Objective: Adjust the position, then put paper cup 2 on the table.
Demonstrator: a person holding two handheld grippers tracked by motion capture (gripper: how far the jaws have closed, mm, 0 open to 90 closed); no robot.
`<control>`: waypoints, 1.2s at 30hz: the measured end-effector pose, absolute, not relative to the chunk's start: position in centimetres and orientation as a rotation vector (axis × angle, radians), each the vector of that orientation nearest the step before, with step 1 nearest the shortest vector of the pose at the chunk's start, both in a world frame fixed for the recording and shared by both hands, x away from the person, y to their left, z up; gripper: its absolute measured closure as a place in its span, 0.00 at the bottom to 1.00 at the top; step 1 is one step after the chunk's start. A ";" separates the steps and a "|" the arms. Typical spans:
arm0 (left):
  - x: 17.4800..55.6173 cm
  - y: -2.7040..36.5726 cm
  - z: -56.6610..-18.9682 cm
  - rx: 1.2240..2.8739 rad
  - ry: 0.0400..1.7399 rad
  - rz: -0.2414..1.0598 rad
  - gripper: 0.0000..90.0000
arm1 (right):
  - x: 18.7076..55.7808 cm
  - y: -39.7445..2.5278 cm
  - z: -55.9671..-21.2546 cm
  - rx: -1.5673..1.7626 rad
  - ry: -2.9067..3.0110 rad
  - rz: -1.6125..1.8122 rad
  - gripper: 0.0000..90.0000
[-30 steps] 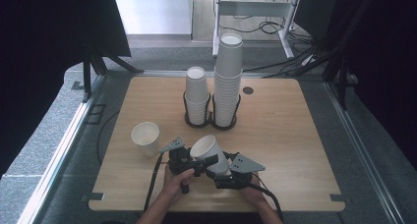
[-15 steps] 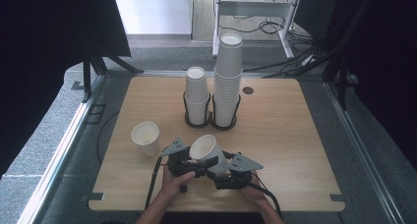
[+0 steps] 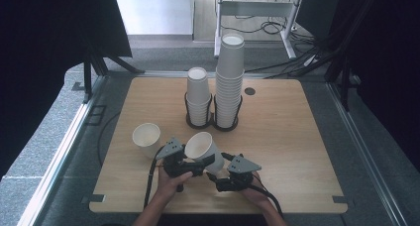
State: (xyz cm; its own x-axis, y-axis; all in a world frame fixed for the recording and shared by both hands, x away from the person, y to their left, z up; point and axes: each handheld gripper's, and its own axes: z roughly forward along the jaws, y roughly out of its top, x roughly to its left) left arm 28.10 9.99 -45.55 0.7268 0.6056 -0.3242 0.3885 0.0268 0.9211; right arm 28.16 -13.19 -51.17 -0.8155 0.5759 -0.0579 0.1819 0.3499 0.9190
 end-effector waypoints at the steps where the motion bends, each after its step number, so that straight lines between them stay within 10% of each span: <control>1: 28.1 10.1 -45.4 1.590 0.825 0.212 0.14 | 28.2 -13.2 -51.2 0.669 2.245 1.452 0.17; 36: 29.8 10.1 -46.2 1.763 0.955 0.595 0.14 | 28.0 -15.1 -51.3 0.781 2.157 1.365 0.19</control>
State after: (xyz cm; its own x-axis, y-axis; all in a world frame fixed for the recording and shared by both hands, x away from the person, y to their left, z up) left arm 29.83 10.11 -46.16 0.5668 0.8230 -0.0370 0.3294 -0.1852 0.9258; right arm 27.95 -15.10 -51.33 -0.7288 0.6795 -0.0846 0.2145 0.3439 0.9142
